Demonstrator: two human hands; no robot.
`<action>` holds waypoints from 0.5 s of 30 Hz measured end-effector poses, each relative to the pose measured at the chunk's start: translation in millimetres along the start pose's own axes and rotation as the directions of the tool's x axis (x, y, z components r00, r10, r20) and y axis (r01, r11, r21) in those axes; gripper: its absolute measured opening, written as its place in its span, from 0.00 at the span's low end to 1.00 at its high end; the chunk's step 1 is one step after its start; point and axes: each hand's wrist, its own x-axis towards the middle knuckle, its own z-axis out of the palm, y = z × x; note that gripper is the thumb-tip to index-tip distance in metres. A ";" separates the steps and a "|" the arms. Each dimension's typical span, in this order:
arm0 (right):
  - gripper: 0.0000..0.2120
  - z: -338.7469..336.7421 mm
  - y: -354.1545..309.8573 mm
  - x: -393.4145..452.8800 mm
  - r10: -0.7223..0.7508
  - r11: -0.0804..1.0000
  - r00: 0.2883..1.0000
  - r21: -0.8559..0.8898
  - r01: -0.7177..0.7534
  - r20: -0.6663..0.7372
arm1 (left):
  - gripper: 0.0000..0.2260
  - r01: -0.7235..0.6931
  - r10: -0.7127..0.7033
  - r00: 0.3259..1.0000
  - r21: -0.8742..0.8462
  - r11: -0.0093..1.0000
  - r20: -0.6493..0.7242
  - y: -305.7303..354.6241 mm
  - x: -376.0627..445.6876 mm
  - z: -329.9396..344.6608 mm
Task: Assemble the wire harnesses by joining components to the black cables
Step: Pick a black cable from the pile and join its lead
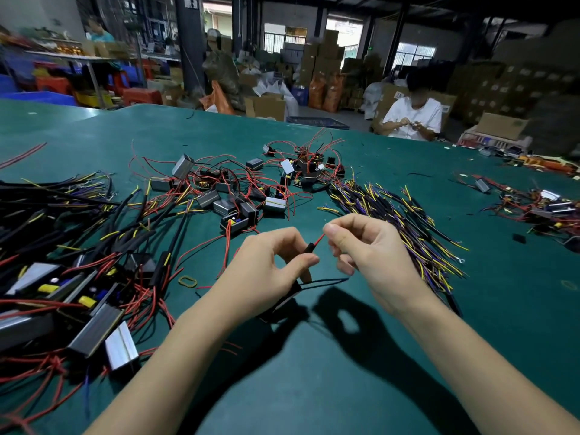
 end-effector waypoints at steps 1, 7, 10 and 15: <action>0.08 0.0 3.3 -0.3 0.033 0.999 0.999 0.017 -0.033 -0.015 | 0.03 0.010 -0.011 1.000 0.031 0.999 0.005 -2.4 -0.5 1.5; 0.07 -7.9 18.0 -3.4 0.207 0.975 0.975 0.102 -0.198 -0.085 | 0.13 -0.157 0.125 0.985 0.335 0.929 0.116 -0.4 -5.7 12.3; 0.08 -9.8 19.1 -2.0 0.225 0.965 0.971 0.153 -0.211 -0.083 | 0.09 -0.182 0.133 0.979 0.374 0.910 0.152 -2.2 -5.0 12.7; 0.07 -9.9 16.5 0.3 0.225 0.964 0.972 0.160 -0.212 -0.070 | 0.11 -0.234 0.196 0.972 0.446 0.864 0.129 -8.1 -3.1 15.5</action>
